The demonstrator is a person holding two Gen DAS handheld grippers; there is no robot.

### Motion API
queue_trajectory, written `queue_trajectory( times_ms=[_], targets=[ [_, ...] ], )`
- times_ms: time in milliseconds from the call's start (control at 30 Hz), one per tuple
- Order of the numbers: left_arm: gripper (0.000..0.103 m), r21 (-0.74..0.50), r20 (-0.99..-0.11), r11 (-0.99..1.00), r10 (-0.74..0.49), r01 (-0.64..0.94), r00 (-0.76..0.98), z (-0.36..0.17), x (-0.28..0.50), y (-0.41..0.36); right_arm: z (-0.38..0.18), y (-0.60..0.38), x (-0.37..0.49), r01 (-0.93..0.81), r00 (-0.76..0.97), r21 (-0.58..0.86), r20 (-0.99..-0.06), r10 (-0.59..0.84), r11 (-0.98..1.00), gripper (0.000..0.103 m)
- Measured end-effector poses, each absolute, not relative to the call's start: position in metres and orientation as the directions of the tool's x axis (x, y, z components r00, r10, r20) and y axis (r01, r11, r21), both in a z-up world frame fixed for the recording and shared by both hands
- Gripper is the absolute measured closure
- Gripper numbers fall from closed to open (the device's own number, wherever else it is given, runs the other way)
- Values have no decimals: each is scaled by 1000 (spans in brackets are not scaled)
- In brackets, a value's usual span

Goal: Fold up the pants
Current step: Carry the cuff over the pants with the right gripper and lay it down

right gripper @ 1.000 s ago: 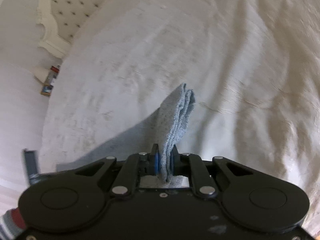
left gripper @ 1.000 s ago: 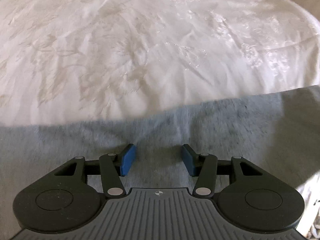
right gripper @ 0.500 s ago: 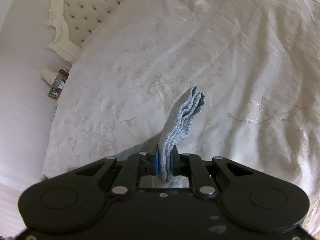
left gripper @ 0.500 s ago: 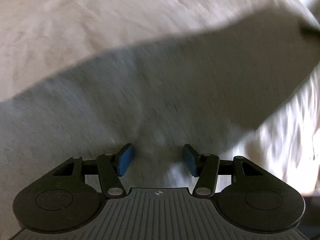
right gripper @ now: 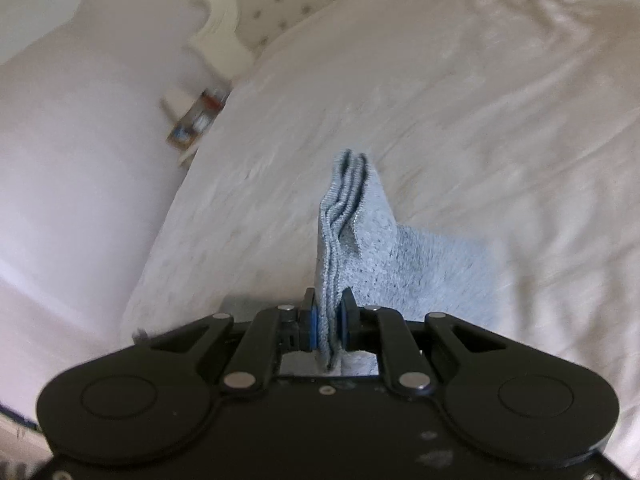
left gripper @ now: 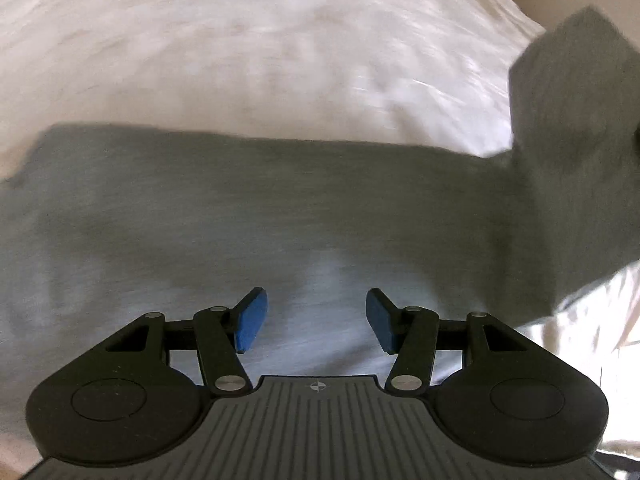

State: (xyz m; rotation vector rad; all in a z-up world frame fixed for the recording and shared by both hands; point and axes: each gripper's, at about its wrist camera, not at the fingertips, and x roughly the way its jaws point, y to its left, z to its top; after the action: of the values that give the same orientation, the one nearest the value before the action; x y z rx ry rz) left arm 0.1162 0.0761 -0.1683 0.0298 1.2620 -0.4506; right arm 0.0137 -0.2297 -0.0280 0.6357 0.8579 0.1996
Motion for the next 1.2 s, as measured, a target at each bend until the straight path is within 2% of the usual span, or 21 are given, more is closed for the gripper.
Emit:
queue_trajectory(
  times_ms=[233,400,467,633,833,1000,1067,1200],
  targets=[
    [50,-201,-936,946,-262,255,233,-175,126,148,-83,-106,37,-3,493,551,-725,481,834,90],
    [50,-194,-936,944,-260,268,237,-174,130,180,-111,-44,40,-73,410,451,-799,439,889,75],
    [50,-204,-929,940,-274,275,247,-171,131,190,-108,-43,39,-65,427,469,-785,449,881,61],
    [50,-223,-902,922,-318,316,291,-148,133,194,-88,-62,32,25,507,491,-757,412,871,61],
    [50,-276,-879,898,-380,344,287,-139,139,171,-81,-106,13,176,548,451,-783,294,875,59],
    [50,-303,-887,879,-401,368,229,-154,127,145,-94,-143,18,242,531,454,-801,274,857,63],
    [49,-303,-897,870,-399,389,191,-161,120,135,-101,-148,27,218,527,451,-801,285,865,71],
    [49,-252,-929,859,-344,446,137,-178,101,120,-113,-163,52,228,523,443,-807,275,867,72]
  ],
)
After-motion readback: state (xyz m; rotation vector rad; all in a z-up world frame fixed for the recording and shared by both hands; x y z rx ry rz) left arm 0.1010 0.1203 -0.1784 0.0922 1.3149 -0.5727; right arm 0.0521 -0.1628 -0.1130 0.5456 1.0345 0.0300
